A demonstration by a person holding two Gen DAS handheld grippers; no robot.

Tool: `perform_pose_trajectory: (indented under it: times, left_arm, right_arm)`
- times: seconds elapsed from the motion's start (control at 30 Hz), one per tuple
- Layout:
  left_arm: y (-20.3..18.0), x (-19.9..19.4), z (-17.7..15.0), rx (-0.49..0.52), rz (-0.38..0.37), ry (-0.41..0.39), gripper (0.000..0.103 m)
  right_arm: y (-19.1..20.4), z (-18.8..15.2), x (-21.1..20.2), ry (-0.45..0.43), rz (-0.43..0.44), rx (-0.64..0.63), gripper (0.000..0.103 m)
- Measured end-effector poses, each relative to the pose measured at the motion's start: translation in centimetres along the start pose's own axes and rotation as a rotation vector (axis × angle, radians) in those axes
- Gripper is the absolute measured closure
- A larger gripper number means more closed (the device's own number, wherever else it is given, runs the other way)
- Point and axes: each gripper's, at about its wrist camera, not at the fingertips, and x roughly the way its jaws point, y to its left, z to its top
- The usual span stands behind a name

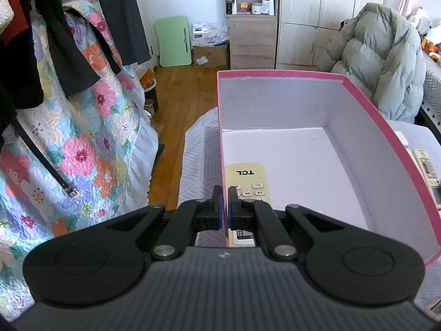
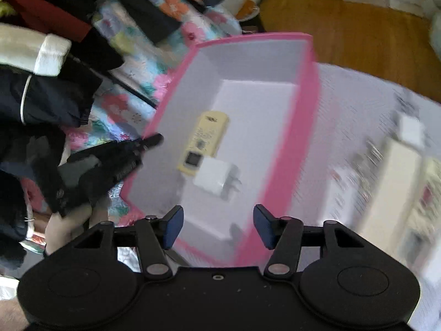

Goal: Organize rigid objects
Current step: 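Return the right tool to the table and grasp the white rectangular remote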

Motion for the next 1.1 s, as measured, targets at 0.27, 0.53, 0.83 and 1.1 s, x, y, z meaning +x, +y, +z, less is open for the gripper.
perform_pose_trajectory:
  times: [0.27, 0.53, 0.83, 1.1]
  left_arm:
    - [0.2, 0.0, 0.2, -0.009, 0.007, 0.006, 0.1]
    - [-0.3, 0.0, 0.2, 0.008, 0.032, 0.008, 0.1]
    - [-0.6, 0.0, 0.3, 0.021, 0.045, 0.021, 0.1]
    - [-0.6, 0.1, 0.6, 0.018, 0.049, 0.028, 0.1]
  right_arm:
    - [-3.2, -5.5, -4.8, -0.12, -0.065, -0.087, 0.039]
    - [-4.2, -10.2, -3.5, -0.129, -0.254, -0.508, 0.033]
    - [-6.9, -10.1, 2.1, 0.046, -0.386, -0.73, 0.033]
    - [-8.3, -8.8, 4.4, 0.178, -0.372, -0.804, 0.032]
